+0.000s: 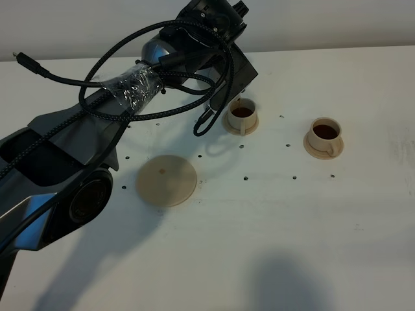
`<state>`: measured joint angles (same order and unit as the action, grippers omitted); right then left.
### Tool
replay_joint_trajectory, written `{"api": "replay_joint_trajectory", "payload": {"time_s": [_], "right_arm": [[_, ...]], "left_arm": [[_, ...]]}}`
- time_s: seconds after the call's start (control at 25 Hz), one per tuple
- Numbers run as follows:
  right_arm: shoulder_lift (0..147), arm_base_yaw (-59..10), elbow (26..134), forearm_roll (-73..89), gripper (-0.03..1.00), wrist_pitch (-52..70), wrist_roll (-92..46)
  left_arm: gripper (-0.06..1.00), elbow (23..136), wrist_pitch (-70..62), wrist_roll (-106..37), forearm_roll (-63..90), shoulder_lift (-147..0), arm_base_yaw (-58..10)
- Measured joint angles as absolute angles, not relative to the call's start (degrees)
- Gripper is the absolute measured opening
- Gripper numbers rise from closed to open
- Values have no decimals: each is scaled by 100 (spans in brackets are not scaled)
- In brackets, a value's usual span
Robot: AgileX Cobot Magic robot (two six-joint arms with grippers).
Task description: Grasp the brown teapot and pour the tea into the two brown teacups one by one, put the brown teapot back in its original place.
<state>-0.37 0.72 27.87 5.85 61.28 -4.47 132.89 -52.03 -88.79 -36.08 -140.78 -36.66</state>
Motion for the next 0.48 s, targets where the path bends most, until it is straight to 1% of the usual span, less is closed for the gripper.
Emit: {"api": "replay_joint_trajectory", "payload": {"time_s": [0.48], "right_arm": [[-37,72,2787,585,45,6128,-447]], "left_arm": [[16,13289,-5225,-8783,-3749,-14078,-3754]]}}
